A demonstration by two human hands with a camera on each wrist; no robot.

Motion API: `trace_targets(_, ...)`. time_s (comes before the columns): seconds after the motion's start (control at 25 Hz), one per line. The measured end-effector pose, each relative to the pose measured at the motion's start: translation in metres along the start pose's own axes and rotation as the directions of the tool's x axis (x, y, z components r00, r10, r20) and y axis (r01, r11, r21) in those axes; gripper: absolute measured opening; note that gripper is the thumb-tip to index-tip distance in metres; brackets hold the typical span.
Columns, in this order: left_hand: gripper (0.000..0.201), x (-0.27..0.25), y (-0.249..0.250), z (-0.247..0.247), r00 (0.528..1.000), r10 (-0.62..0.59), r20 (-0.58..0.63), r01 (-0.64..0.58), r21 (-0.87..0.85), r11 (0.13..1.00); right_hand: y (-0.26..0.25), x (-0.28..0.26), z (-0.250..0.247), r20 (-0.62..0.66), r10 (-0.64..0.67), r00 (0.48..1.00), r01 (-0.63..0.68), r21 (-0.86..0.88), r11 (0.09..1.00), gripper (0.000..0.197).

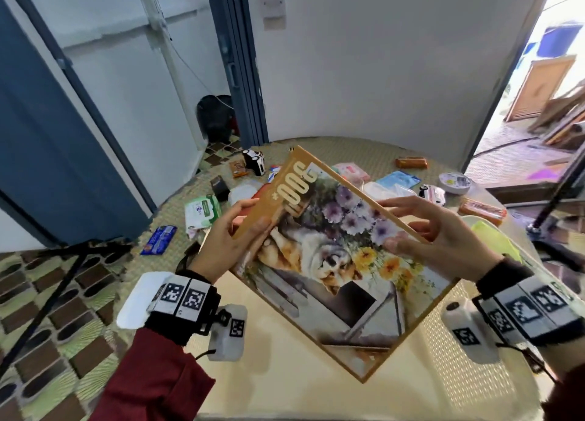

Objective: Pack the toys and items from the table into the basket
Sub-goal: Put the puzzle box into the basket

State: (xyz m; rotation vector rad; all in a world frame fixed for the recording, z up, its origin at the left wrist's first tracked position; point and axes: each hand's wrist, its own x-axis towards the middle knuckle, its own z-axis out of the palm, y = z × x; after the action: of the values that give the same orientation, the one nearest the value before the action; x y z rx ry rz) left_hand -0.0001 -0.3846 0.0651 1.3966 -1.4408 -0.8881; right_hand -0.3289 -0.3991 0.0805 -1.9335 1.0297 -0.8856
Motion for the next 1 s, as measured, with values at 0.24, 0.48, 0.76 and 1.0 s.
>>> trace_targets(0.24, 0.037, 0.000, -0.006, -0.012, 0.985, -0.068, -0.157, 0.025, -0.259, 0.966, -0.004, 0.011, 0.010, -0.374, 0.077, 0.924, -0.131, -0.123, 0.984, 0.065)
trace_targets(0.48, 0.051, -0.004, -0.015, -0.005, 0.969, -0.158, -0.189, 0.073, -0.394, 0.916, -0.001, 0.005, 0.028, -0.362, 0.289, 0.886, -0.201, 0.261, 0.944, 0.077)
trace_targets(0.76, 0.051, -0.001, -0.030, 0.005, 0.981, -0.195, 0.015, 0.190, -0.310, 0.932, 0.017, -0.003, 0.027, -0.288, 0.367, 0.884, -0.316, 0.210, 0.925, 0.089)
trace_targets(1.0, 0.052, -0.001, -0.057, 0.021, 0.931, -0.335, 0.145, 0.346, -0.052, 0.937, 0.049, -0.002, 0.046, -0.114, 0.592, 0.798, -0.523, 0.357, 0.774, 0.065)
